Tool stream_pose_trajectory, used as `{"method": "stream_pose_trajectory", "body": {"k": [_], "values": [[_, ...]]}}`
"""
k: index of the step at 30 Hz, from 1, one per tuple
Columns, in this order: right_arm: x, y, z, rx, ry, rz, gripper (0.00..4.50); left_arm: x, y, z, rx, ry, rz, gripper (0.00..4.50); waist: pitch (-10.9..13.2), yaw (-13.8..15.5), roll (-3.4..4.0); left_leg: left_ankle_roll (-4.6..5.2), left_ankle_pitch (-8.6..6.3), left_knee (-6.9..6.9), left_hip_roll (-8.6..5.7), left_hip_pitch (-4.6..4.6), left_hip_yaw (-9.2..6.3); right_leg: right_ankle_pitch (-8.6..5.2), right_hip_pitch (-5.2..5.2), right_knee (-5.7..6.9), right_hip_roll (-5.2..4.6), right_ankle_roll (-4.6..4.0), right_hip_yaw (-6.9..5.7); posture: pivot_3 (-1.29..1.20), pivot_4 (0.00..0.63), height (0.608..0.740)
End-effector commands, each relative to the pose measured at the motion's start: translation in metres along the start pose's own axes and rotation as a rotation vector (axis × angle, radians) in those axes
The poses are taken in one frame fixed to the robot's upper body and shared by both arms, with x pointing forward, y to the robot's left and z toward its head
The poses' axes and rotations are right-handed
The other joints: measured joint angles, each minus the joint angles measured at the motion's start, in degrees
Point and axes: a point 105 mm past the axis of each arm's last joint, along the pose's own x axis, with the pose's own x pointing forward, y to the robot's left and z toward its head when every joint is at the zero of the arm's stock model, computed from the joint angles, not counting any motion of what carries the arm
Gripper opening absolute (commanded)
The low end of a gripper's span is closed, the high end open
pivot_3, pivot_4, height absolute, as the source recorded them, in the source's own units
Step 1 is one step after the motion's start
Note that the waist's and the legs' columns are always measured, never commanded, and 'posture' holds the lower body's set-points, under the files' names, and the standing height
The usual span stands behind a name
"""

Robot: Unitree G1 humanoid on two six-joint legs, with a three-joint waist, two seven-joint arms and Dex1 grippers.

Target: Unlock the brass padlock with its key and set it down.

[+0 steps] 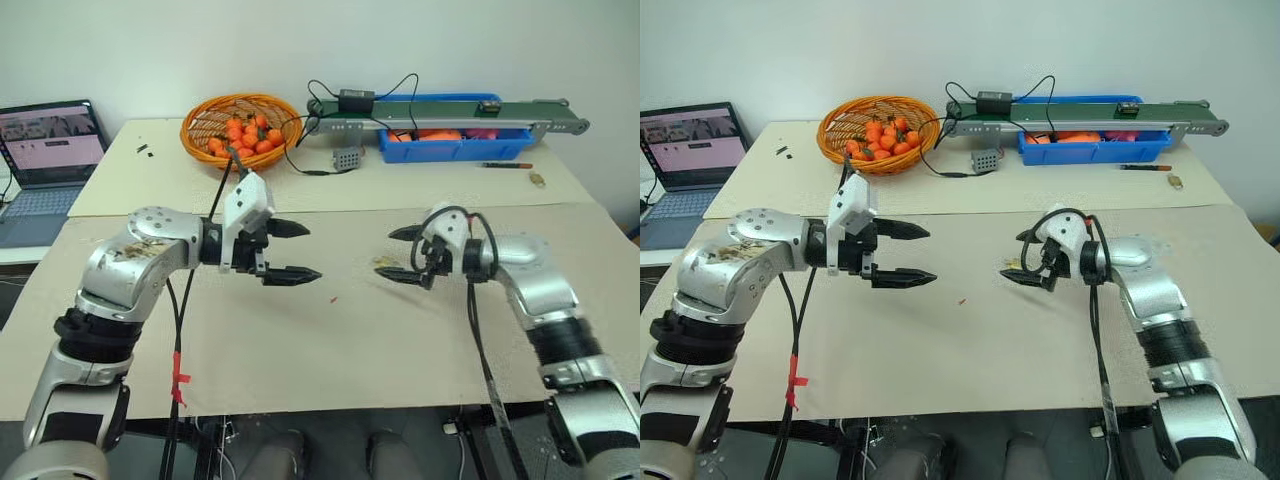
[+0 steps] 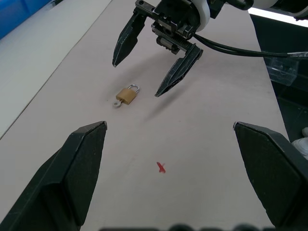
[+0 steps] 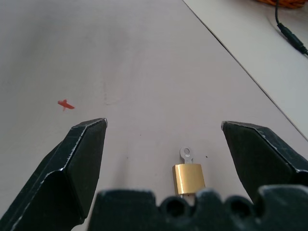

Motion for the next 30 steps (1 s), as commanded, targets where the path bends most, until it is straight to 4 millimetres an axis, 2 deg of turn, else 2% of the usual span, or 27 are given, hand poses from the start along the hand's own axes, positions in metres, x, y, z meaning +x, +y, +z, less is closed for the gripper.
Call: {"method": "stream_pose_trajectory", "body": {"k": [1, 7, 15, 30], "values": [[0.005, -0.017, 0.004, -0.048, -0.023, -0.021, 4.49, -0.014, -0.005, 0.013, 0.045, -0.005, 0.018, 4.50, 0.0, -0.2, 0.00, -0.01, 0.00, -0.02, 0.00, 0.00, 0.00, 0.00, 0.00, -0.03, 0.00, 0.00, 0.00, 0.00, 0.150, 0.740], [0.013, -0.027, -0.002, -0.029, -0.027, -0.019, 4.49, -0.024, -0.011, 0.010, 0.035, 0.018, 0.026, 4.50, 0.0, -1.1, 0.03, -0.04, 0.02, -0.10, 0.04, 0.07, -0.04, 0.00, 0.03, 0.07, 0.06, 0.00, 0.01, 0.00, 0.150, 0.740], [0.021, -0.020, -0.014, 0.017, -0.018, 0.020, 4.49, -0.030, -0.011, 0.014, 0.044, 0.031, 0.055, 4.50, 0.0, -1.5, 0.07, -0.12, 0.03, -0.12, 0.10, 0.12, -0.04, 0.00, 0.00, 0.09, 0.15, -0.01, 0.05, 0.00, 0.150, 0.740], [0.025, -0.020, -0.036, 0.128, 0.014, -0.032, 4.49, -0.031, -0.014, 0.019, 0.028, 0.029, 0.099, 4.50, 0.1, -1.7, 0.09, -0.57, -0.20, -0.12, 0.70, 0.22, -0.02, -0.02, -0.01, 0.15, 0.83, -0.10, 0.13, 0.00, 0.150, 0.740]]}}
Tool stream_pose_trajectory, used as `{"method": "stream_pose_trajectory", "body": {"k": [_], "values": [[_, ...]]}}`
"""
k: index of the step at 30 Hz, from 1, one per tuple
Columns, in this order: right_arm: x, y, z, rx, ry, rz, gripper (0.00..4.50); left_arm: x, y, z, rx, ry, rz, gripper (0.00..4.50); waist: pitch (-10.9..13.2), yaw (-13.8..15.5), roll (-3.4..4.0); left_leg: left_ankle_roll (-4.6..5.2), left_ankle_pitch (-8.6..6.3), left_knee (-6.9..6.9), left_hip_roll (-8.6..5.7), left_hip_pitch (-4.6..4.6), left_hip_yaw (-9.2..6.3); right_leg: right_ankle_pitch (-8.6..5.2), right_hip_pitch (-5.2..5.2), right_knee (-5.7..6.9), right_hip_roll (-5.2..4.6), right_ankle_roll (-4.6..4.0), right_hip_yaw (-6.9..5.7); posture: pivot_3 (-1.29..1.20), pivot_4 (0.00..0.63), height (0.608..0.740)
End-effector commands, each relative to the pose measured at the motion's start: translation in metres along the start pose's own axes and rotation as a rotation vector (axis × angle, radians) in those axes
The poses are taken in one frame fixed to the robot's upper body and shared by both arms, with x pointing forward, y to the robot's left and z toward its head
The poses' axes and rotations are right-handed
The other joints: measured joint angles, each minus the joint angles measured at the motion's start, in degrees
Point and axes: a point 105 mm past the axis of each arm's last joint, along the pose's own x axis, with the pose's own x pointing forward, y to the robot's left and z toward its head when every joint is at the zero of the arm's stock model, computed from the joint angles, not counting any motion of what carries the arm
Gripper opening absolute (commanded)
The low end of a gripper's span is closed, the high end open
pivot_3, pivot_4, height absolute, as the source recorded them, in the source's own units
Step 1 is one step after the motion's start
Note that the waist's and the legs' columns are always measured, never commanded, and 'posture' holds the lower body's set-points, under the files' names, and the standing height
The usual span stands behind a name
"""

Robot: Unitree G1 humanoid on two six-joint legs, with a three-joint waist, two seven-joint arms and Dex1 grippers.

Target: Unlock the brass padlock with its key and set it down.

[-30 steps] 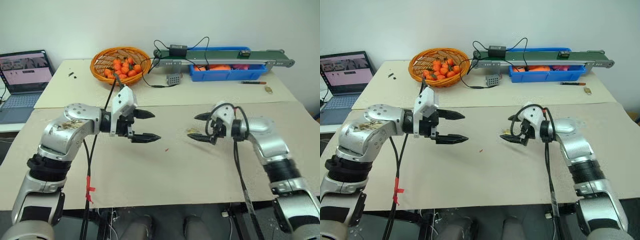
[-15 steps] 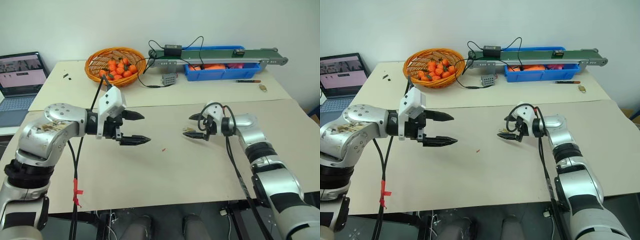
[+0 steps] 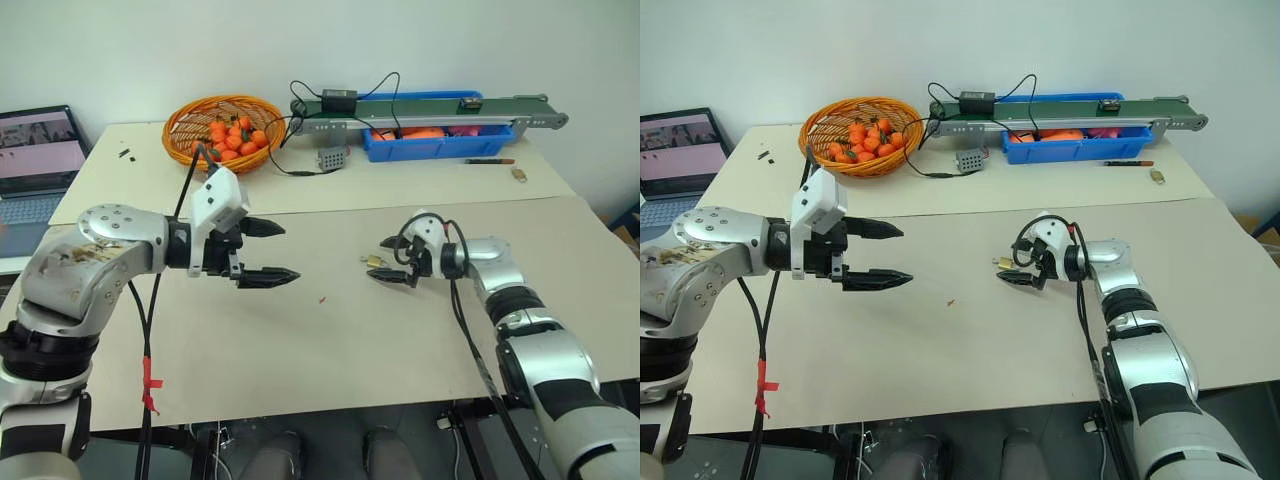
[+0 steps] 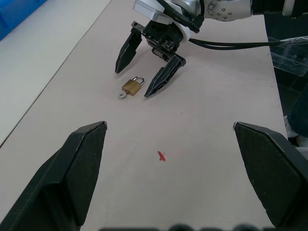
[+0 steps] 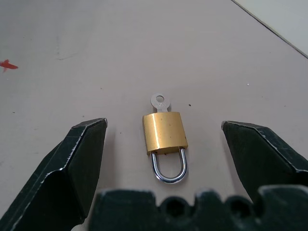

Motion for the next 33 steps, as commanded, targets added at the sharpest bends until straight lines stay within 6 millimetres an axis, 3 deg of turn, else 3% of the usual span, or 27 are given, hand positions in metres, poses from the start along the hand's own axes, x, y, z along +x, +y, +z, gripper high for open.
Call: {"method": "stream_pose_trajectory", "body": {"k": [1, 2, 5, 13, 14, 21, 25, 28, 31, 33], "values": [[0.001, -0.005, 0.009, -0.004, -0.037, -0.026, 4.49, -0.007, -0.001, 0.011, 0.037, -0.020, 0.024, 4.50, 0.0, 0.0, 0.01, 0.00, 0.00, 0.00, 0.01, 0.00, 0.01, 0.00, 0.00, 0.00, 0.01, 0.00, 0.01, 0.00, 0.150, 0.740], [0.003, -0.004, 0.008, -0.001, -0.035, -0.025, 4.49, -0.007, -0.001, 0.012, 0.036, -0.020, 0.027, 4.50, 0.0, -0.1, 0.01, -0.01, 0.00, 0.00, 0.01, 0.00, 0.01, 0.00, 0.00, 0.00, 0.01, -0.01, 0.01, 0.00, 0.150, 0.740], [0.008, -0.001, 0.006, 0.002, -0.029, -0.024, 3.87, -0.008, -0.001, 0.013, 0.041, -0.015, 0.032, 4.50, 0.0, -0.1, 0.01, -0.01, 0.00, 0.00, 0.01, 0.02, 0.02, 0.00, 0.01, 0.00, 0.02, -0.01, 0.03, 0.00, 0.150, 0.740], [0.014, 0.004, 0.002, 0.009, -0.021, -0.012, 1.15, -0.010, 0.000, 0.017, 0.053, -0.011, 0.038, 4.50, 0.0, -0.7, 0.01, -0.03, -0.02, 0.00, 0.03, 0.12, 0.03, 0.00, 0.06, 0.00, 0.06, -0.01, 0.05, 0.00, 0.150, 0.740], [0.013, 0.004, 0.002, 0.009, -0.021, -0.010, 0.97, -0.010, 0.000, 0.018, 0.054, -0.012, 0.038, 4.50, 0.0, -0.7, 0.01, -0.04, -0.02, 0.00, 0.03, 0.15, 0.03, 0.00, 0.08, 0.00, 0.07, -0.01, 0.05, 0.00, 0.150, 0.740], [0.008, 0.002, 0.014, -0.055, -0.042, 0.009, 0.94, -0.012, 0.003, 0.016, 0.025, -0.028, 0.037, 4.50, 0.0, -0.8, 0.01, -0.06, -0.03, 0.00, 0.04, 0.17, 0.03, 0.00, 0.08, 0.00, 0.08, -0.01, 0.06, 0.00, 0.150, 0.740], [-0.009, 0.009, 0.045, -0.206, -0.097, 0.094, 0.94, -0.008, 0.011, 0.009, -0.109, -0.106, 0.042, 4.50, 0.1, -0.7, 0.13, -0.06, -0.03, 0.01, 0.03, 0.13, 0.01, 0.00, 0.04, 0.04, 0.08, -0.01, 0.06, 0.00, 0.150, 0.740], [-0.020, 0.024, 0.075, -0.276, -0.187, 0.100, 0.94, -0.005, 0.034, -0.011, -0.213, -0.112, 0.170, 4.50, 0.1, -0.5, 0.17, -0.07, -0.04, 0.06, 0.04, 0.08, -0.01, 0.00, -0.02, 0.04, 0.09, -0.01, 0.02, 0.00, 0.150, 0.740], [-0.030, 0.038, 0.090, -0.346, -0.198, 0.088, 0.94, -0.003, 0.056, -0.022, -0.336, -0.160, 0.297, 4.50, 0.1, -0.7, 0.18, -0.11, -0.07, 0.07, 0.08, 0.08, 0.02, 0.00, -0.03, 0.07, 0.13, -0.01, 0.05, 0.00, 0.150, 0.740], [-0.036, 0.043, 0.099, -0.362, -0.213, 0.059, 0.94, 0.002, 0.060, -0.023, -0.455, -0.212, 0.301, 4.50, 0.1, -0.1, 0.17, -0.11, -0.07, 0.12, 0.07, 0.07, 0.00, 0.01, -0.03, 0.06, 0.12, -0.01, 0.03, 0.00, 0.150, 0.740]]}}
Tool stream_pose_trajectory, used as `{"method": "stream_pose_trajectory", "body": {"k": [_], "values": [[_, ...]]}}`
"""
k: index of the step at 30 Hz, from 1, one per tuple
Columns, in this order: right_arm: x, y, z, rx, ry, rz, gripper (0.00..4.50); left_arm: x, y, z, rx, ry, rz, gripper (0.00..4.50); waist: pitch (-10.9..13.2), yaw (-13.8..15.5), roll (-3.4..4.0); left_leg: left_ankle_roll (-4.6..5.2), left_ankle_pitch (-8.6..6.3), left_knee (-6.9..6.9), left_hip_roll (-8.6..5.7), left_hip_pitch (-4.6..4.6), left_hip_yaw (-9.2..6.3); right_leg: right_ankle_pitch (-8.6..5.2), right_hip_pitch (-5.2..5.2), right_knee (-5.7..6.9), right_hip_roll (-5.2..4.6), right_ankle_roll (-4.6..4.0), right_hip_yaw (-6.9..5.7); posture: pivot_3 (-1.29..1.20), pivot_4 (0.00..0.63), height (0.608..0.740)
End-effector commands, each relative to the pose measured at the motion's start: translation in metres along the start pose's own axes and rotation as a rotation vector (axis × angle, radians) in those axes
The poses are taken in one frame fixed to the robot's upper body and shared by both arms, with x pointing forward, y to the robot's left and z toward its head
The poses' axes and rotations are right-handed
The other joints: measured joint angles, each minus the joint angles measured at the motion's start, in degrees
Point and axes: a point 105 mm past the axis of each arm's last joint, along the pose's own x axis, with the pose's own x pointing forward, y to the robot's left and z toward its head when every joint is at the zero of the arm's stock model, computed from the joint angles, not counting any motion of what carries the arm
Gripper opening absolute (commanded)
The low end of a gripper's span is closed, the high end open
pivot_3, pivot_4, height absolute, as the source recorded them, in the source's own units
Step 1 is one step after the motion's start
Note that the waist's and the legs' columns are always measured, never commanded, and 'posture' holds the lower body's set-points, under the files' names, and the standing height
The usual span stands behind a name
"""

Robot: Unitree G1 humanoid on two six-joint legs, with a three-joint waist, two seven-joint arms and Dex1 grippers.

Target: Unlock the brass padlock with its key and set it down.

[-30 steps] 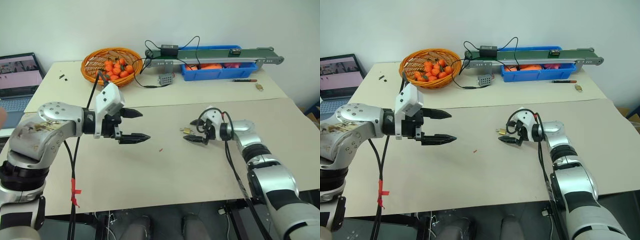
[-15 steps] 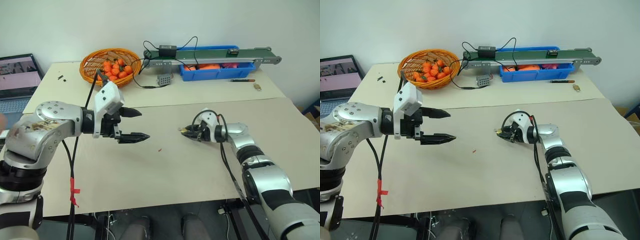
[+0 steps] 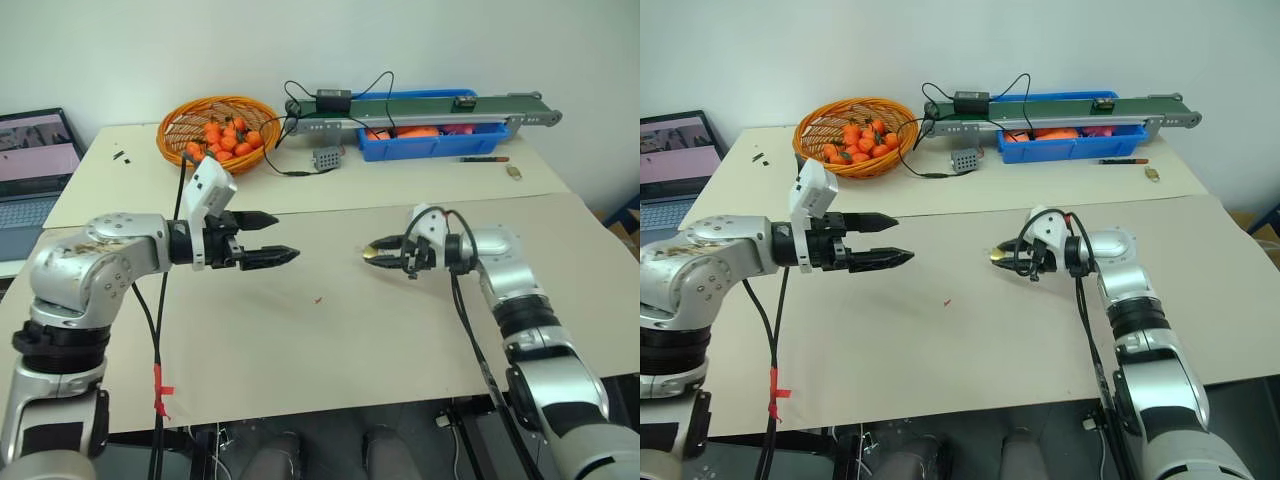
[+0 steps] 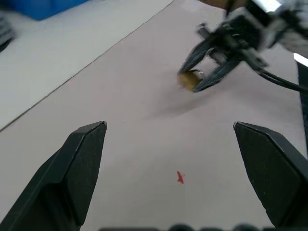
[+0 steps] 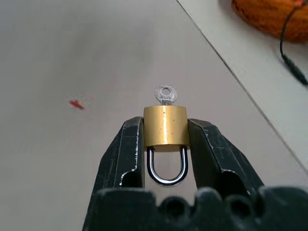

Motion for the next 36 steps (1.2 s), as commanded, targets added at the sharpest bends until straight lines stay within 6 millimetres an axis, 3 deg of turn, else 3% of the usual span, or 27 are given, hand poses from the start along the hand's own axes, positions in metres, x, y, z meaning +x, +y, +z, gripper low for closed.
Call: {"method": "stream_pose_trajectory", "body": {"k": [1, 5, 11, 26, 30, 36], "values": [[-0.009, -0.002, 0.036, -0.074, -0.060, -0.060, 0.94, 0.000, 0.007, 0.009, -0.129, -0.071, 0.039, 4.50, 0.0, 0.4, 0.00, 0.00, 0.00, 0.02, 0.00, -0.01, 0.02, 0.00, -0.02, 0.01, 0.01, 0.00, 0.01, 0.00, 0.150, 0.740], [-0.012, 0.009, 0.055, -0.131, -0.066, -0.064, 0.94, 0.011, -0.015, 0.008, -0.264, -0.062, -0.086, 4.50, 0.0, 0.9, 0.00, 0.02, -0.01, 0.05, -0.01, -0.10, 0.02, 0.00, -0.04, 0.02, -0.03, 0.00, 0.01, 0.00, 0.150, 0.740], [-0.013, 0.026, 0.048, -0.205, 0.008, -0.045, 0.94, 0.010, -0.043, 0.008, -0.349, -0.003, -0.264, 4.50, 0.0, 1.8, -0.01, 0.05, -0.03, 0.12, -0.04, -0.13, 0.02, 0.00, -0.01, 0.01, -0.05, 0.00, 0.00, 0.00, 0.150, 0.740], [-0.021, 0.021, 0.076, -0.068, -0.120, -0.074, 0.94, 0.013, -0.055, 0.014, -0.381, -0.026, -0.337, 4.50, 0.0, 2.4, -0.02, 0.04, -0.03, 0.10, -0.02, -0.07, 0.12, 0.00, 0.01, -0.05, -0.06, -0.01, 0.08, 0.00, 0.150, 0.740], [-0.027, 0.018, 0.080, -0.040, -0.134, -0.085, 0.94, 0.014, -0.057, 0.027, -0.383, -0.073, -0.367, 3.34, 0.0, 2.4, -0.03, 0.04, -0.03, 0.10, -0.01, -0.07, 0.12, 0.00, 0.01, -0.05, -0.06, -0.01, 0.08, 0.00, 0.150, 0.740], [-0.029, 0.019, 0.087, -0.034, -0.150, -0.086, 0.94, 0.015, -0.065, 0.036, -0.405, -0.088, -0.426, 1.13, 0.0, 2.3, -0.03, 0.06, -0.04, 0.08, -0.01, -0.08, 0.13, 0.00, -0.01, -0.05, -0.08, -0.01, 0.09, 0.00, 0.150, 0.740]]}}
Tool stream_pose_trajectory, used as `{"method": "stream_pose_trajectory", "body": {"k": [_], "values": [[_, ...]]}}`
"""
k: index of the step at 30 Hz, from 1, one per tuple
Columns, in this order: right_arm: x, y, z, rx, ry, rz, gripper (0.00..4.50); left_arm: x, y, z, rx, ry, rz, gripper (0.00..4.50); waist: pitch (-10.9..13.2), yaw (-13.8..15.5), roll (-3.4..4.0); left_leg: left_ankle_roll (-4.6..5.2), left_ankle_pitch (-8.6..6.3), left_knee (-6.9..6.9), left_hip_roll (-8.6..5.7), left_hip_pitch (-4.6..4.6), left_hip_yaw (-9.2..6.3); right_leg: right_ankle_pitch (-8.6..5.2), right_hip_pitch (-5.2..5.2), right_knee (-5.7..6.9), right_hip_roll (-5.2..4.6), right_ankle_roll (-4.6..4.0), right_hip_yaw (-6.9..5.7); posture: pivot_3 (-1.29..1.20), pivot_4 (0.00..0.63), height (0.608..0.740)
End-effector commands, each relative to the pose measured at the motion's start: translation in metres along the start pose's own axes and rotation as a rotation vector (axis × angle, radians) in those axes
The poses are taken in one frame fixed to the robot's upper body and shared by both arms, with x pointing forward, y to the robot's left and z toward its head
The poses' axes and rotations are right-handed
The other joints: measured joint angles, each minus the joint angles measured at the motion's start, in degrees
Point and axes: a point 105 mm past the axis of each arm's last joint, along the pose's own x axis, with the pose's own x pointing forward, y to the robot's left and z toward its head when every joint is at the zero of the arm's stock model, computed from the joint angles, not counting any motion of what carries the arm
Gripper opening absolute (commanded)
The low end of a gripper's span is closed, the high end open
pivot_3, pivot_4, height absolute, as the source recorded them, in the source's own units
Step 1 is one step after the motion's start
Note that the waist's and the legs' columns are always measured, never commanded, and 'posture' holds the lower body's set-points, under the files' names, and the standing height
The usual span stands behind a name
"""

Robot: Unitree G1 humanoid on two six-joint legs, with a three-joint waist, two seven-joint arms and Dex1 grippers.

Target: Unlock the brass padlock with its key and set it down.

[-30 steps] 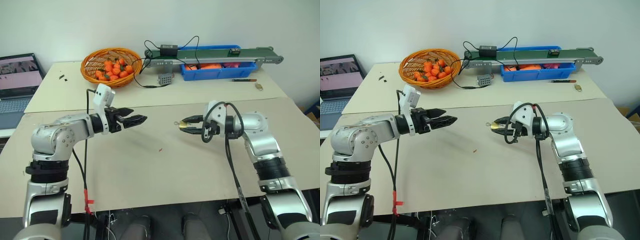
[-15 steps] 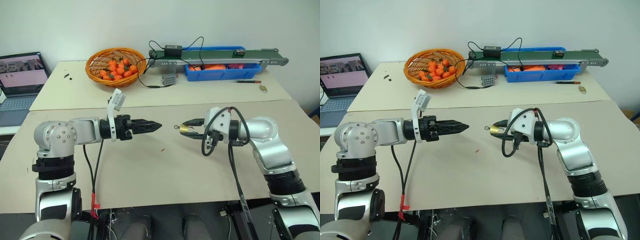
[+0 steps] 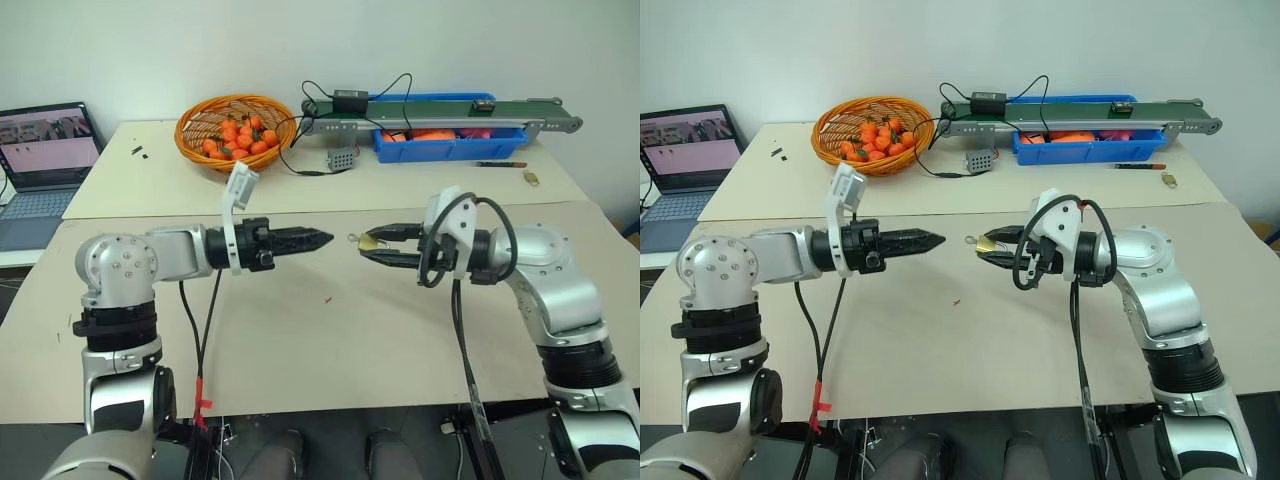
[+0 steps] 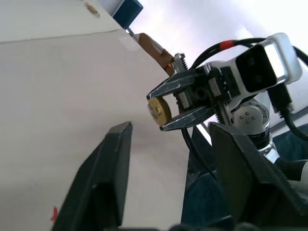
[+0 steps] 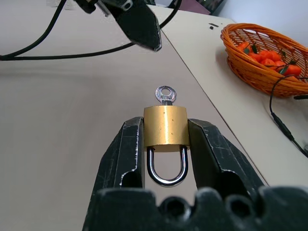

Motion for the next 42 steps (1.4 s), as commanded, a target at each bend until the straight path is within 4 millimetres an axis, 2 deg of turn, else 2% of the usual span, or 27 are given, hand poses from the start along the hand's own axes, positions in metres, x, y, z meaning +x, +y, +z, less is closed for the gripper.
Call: {"method": "stream_pose_trajectory", "body": {"k": [1, 23, 31, 42], "values": [[-0.007, -0.004, 0.025, -0.062, -0.052, -0.024, 0.94, 0.000, -0.012, 0.009, 0.009, -0.017, -0.055, 1.13, 0.0, 0.0, 0.00, 0.00, 0.00, 0.00, 0.00, 0.00, 0.00, 0.00, 0.00, 0.00, 0.00, 0.00, 0.00, 0.00, 0.150, 0.740], [-0.012, -0.007, 0.055, -0.122, -0.090, -0.047, 0.94, 0.016, -0.026, 0.026, -0.016, -0.082, -0.124, 1.13, 0.0, 0.2, -0.02, 0.01, 0.00, 0.02, -0.02, -0.04, 0.00, 0.00, -0.01, -0.01, -0.04, 0.00, 0.00, 0.00, 0.150, 0.740], [-0.014, -0.006, 0.054, -0.119, -0.082, -0.059, 0.94, 0.016, -0.026, 0.028, -0.013, -0.089, -0.122, 1.13, 0.0, 0.1, -0.02, 0.01, 0.00, 0.02, -0.02, -0.03, 0.02, 0.00, 0.00, 0.00, -0.04, 0.00, 0.01, 0.00, 0.150, 0.740], [-0.024, -0.025, 0.052, -0.206, -0.017, -0.120, 0.94, 0.014, -0.023, 0.034, -0.045, -0.117, -0.107, 1.13, 0.0, 0.1, -0.03, 0.01, 0.00, 0.02, -0.02, -0.03, 0.02, 0.00, -0.01, -0.01, -0.04, 0.00, 0.01, 0.00, 0.150, 0.740]]}}
